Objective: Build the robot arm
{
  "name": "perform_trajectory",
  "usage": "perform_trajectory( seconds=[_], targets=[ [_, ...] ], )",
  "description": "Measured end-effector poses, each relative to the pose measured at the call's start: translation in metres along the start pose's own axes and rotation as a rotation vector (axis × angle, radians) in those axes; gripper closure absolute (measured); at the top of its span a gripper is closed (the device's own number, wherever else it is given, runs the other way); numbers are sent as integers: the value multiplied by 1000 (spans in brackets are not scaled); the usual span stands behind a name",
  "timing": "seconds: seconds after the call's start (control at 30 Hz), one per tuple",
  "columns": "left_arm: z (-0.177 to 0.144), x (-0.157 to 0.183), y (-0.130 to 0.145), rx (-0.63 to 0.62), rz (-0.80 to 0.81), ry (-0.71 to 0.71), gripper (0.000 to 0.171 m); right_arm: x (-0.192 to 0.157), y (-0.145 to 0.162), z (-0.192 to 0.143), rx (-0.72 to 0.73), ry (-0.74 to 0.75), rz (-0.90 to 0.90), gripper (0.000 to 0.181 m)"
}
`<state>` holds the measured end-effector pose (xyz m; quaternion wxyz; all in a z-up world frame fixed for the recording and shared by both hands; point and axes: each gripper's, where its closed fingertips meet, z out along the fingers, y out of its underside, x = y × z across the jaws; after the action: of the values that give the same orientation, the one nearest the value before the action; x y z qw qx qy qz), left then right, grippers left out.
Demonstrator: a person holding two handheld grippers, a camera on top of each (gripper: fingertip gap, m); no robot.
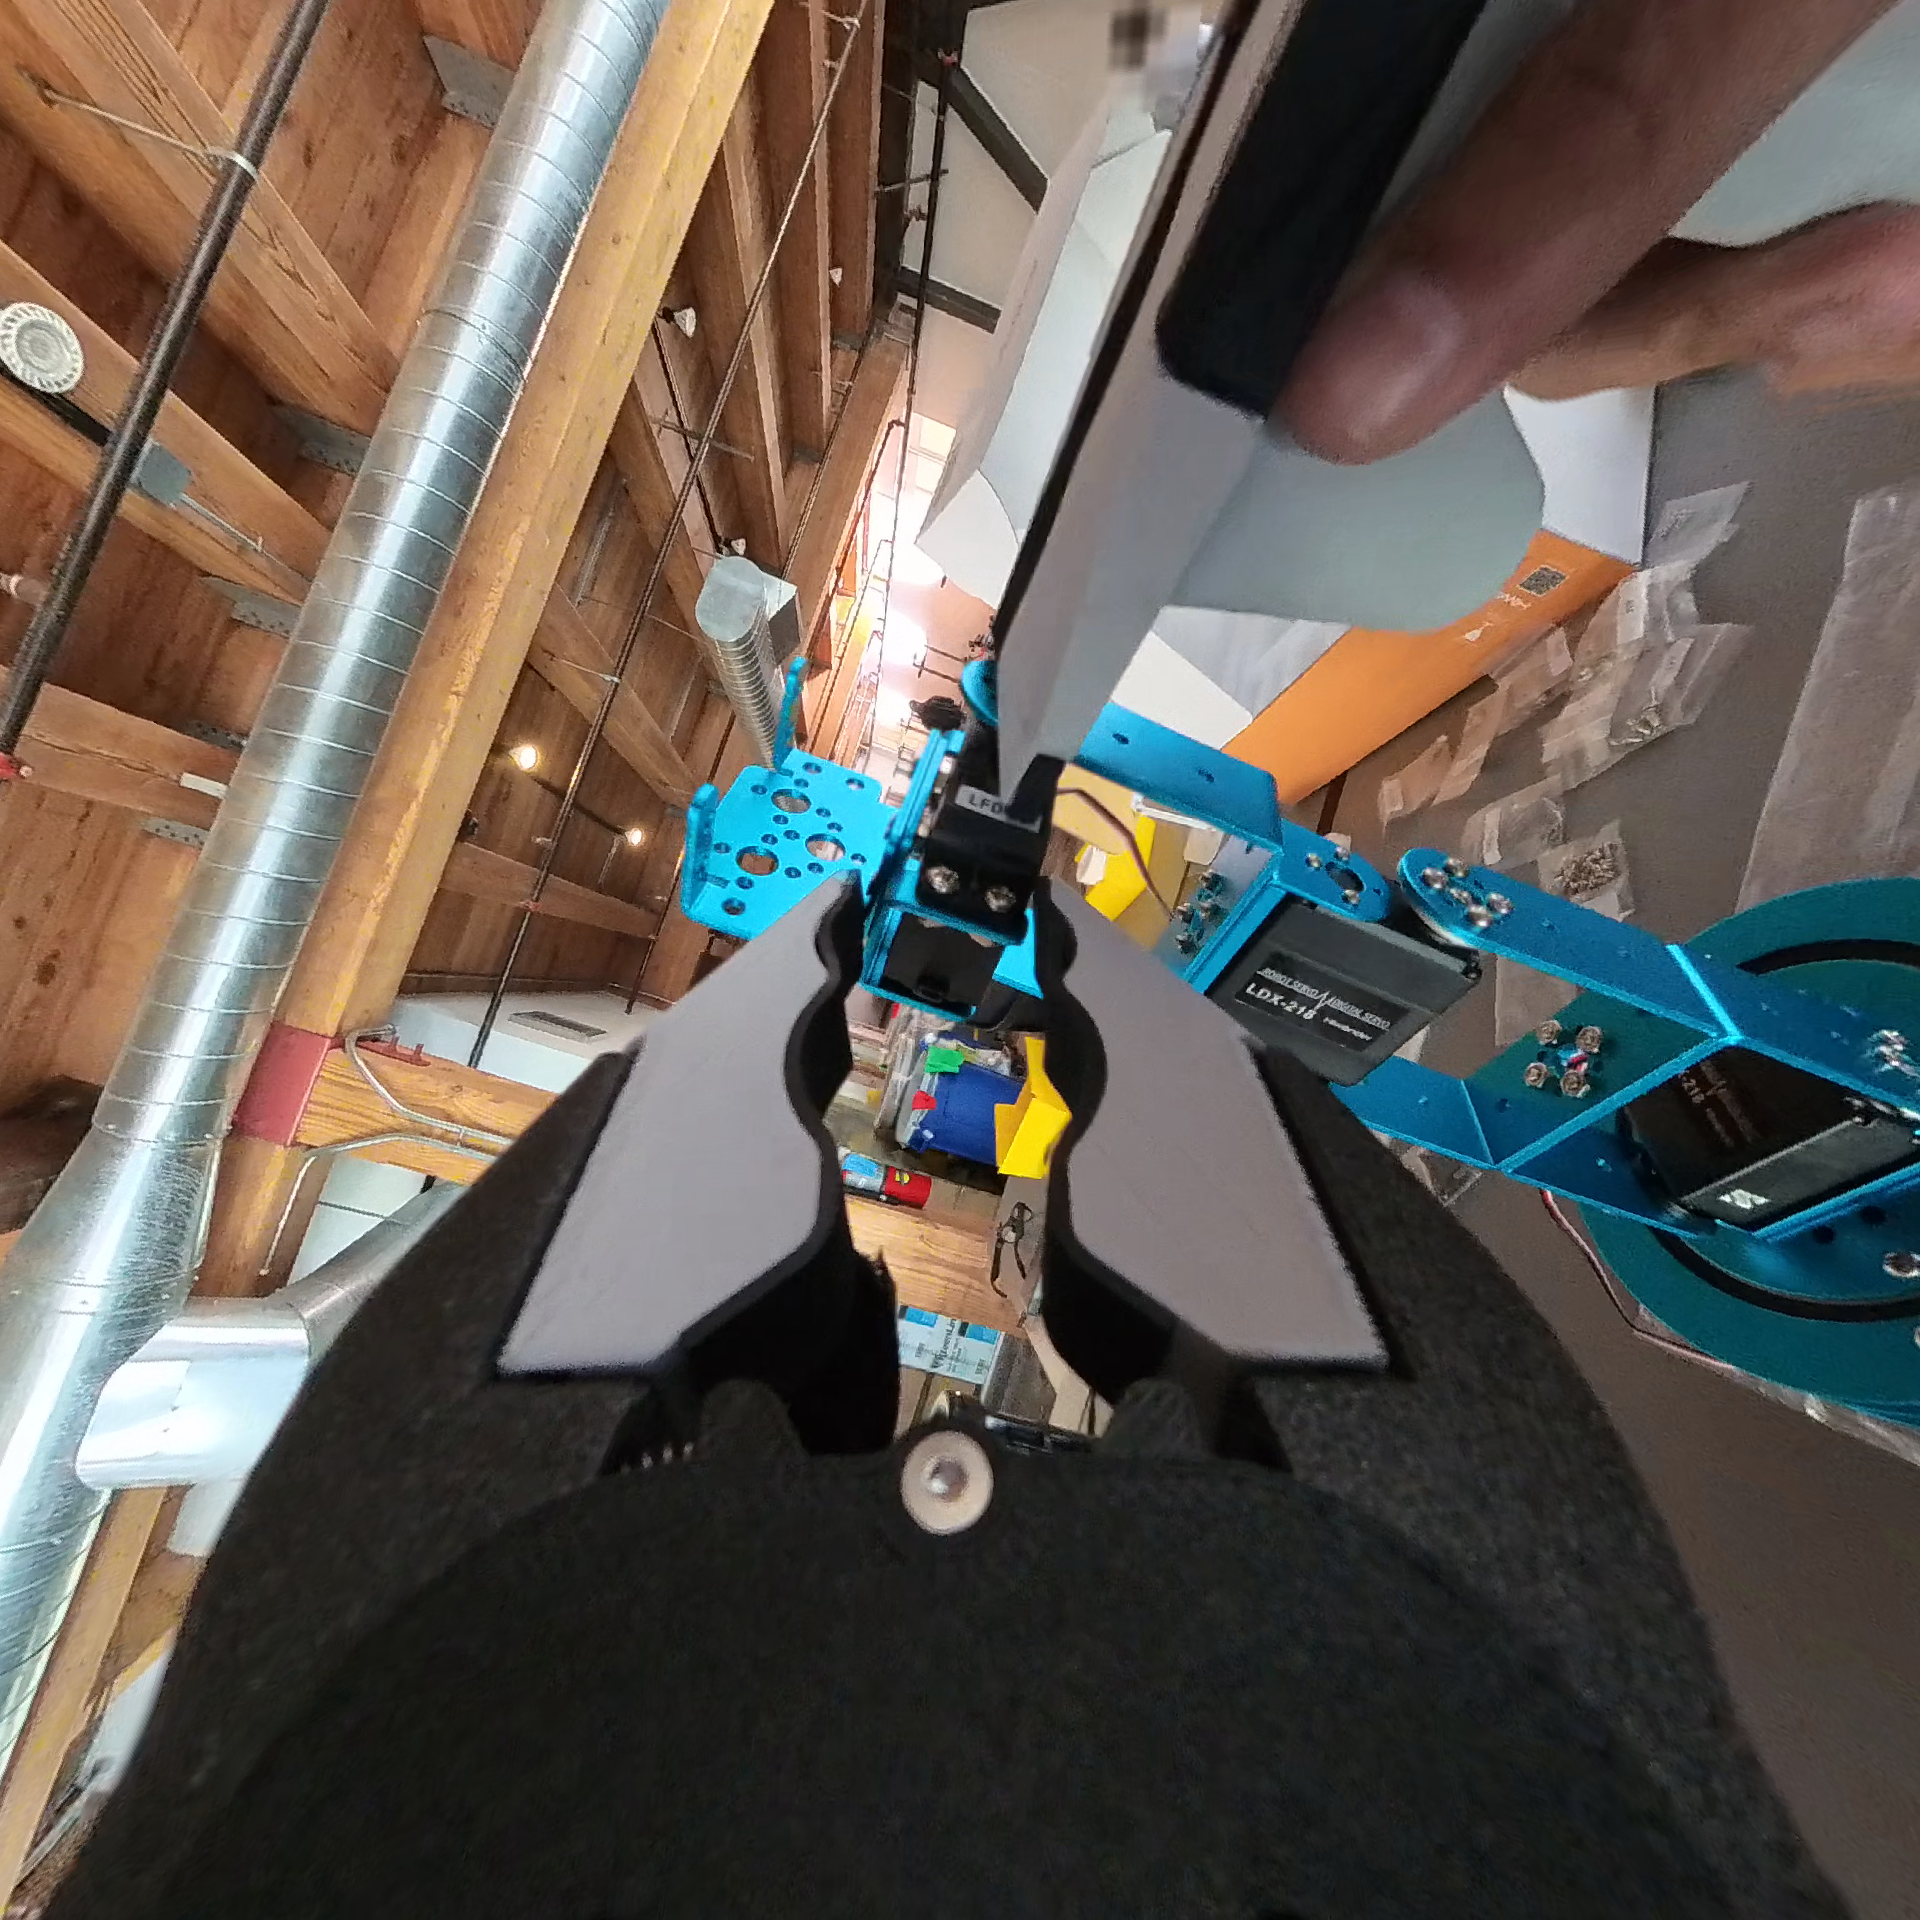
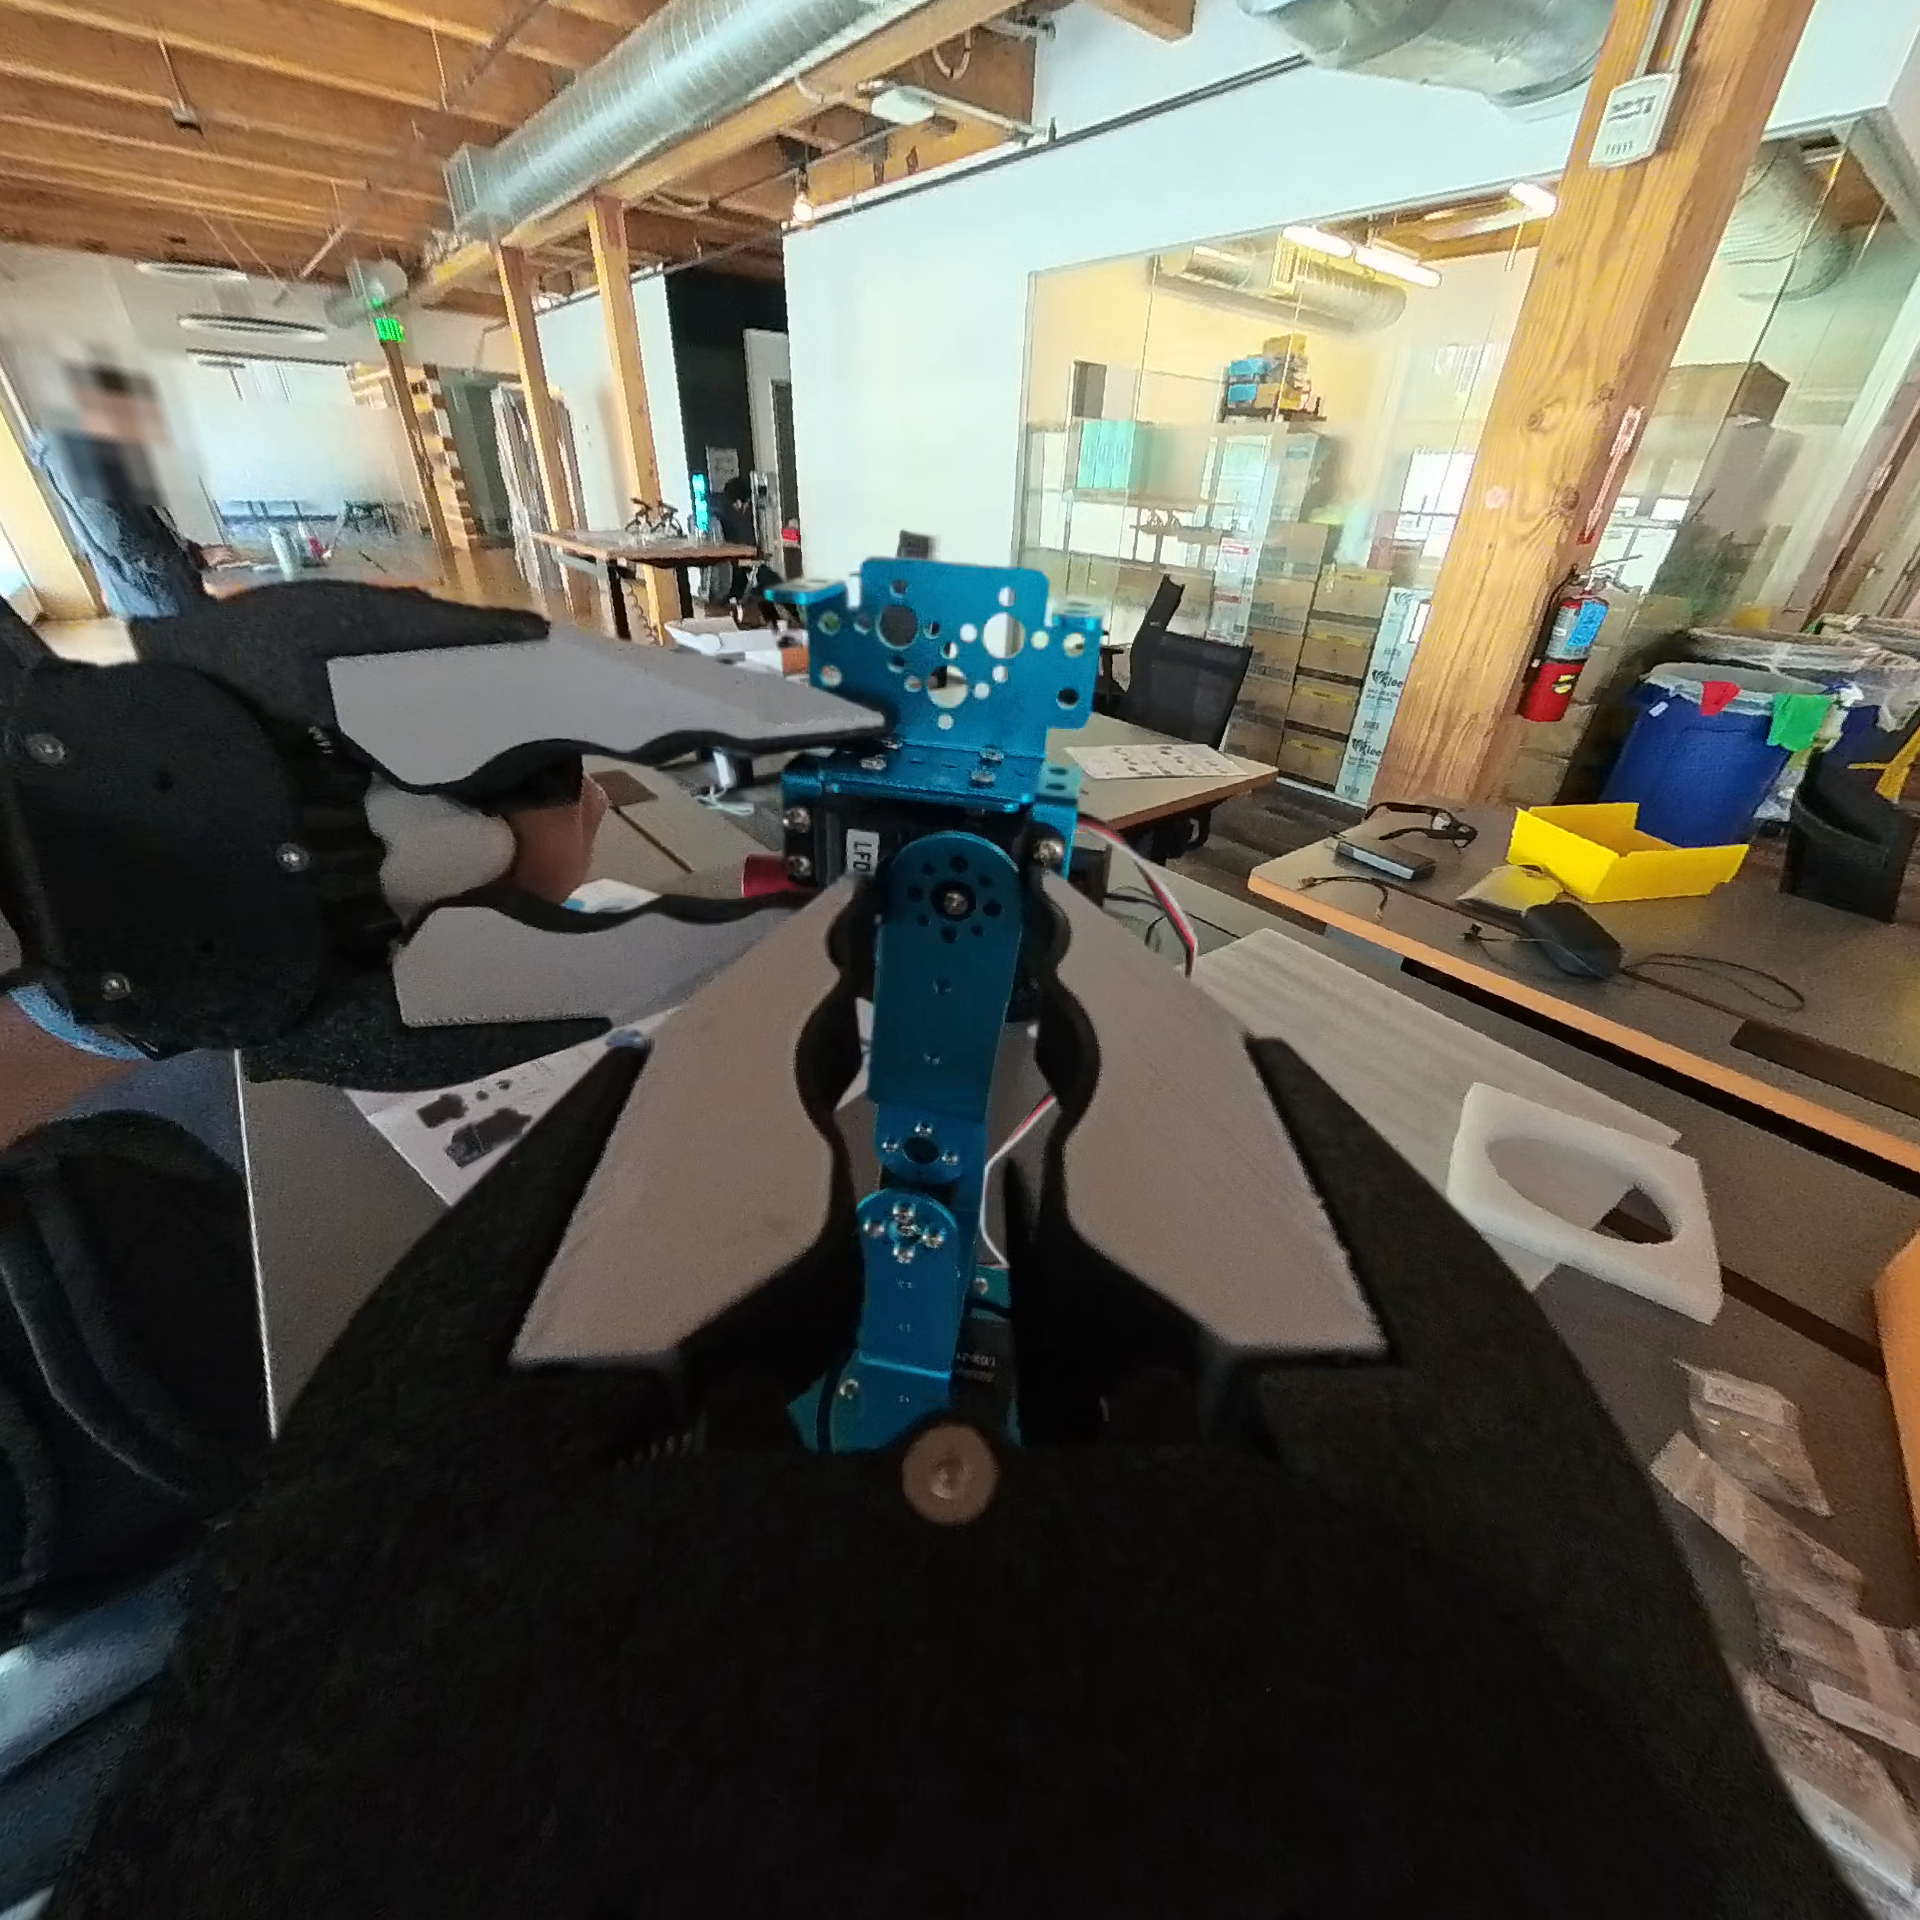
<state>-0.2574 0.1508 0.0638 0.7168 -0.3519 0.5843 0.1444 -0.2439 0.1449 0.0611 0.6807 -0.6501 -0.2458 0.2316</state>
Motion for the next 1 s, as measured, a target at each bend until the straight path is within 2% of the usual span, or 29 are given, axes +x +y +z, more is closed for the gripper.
perform_trajectory(
  seconds=[0.13, 0.23, 0.33, 0.43, 0.53, 0.7, 0.87, 1.0],
  targets=[
    [-7, -1, -1, 30, -30, 10, 140, 1, 1, -1, -43, -32, 40, 155],
    [-22, 1, -1, 101, -178, 57, 138, 2, 2, 0, -62, -31, 55, 155],
    [-43, 5, 17, 149, -459, 138, 136, 3, 1, 3, -61, -29, 86, 155],
    [-60, 11, 53, 144, -754, 203, 136, 5, 1, 6, -58, -11, 120, 155],
    [-79, 22, 74, 210, -1037, 290, 136, 3, 1, 8, -66, 6, 122, 155],
    [-89, 46, 94, 224, -1149, 366, 137, -4, 2, 10, -108, -6, 108, 155],
    [-84, 41, 84, 350, -1298, 486, 136, -2, 2, 9, -148, -23, 124, 155],
    [-63, 38, 66, 410, -1268, 585, 126, -2, 2, 7, -155, -23, 141, 155]
  ],
)
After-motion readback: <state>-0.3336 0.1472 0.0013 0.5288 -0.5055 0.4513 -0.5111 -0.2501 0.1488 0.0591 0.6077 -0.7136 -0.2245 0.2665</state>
